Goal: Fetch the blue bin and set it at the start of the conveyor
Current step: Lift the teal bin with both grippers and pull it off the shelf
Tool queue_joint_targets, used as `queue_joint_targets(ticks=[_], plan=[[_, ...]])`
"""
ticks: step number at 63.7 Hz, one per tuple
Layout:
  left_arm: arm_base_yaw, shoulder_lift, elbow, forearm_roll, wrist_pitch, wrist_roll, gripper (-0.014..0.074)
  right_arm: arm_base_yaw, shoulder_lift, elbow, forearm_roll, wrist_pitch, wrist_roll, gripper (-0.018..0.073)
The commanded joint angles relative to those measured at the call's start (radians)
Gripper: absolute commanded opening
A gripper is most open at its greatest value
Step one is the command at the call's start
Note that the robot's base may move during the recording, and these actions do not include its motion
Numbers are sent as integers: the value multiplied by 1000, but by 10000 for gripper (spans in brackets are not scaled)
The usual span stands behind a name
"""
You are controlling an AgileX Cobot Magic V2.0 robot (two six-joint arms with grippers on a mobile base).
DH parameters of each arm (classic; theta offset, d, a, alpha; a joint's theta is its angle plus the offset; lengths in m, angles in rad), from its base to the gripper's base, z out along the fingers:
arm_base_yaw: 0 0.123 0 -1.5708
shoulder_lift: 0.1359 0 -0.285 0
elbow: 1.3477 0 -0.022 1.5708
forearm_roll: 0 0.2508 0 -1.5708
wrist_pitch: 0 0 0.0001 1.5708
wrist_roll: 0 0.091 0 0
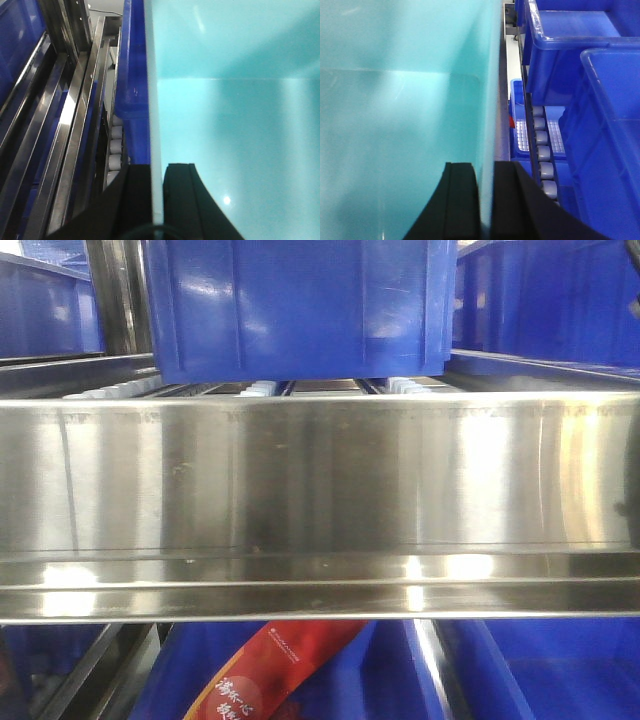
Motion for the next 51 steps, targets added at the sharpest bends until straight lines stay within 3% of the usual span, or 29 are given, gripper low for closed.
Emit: queue_joint_targets(ticks=[1,51], plan=[[-5,-17,-12,21,-37,7,-111,2,-12,0,-26,-33,-9,-162],[-5,-17,-12,21,-37,7,-111,2,-12,0,-29,-13,-9,-162]])
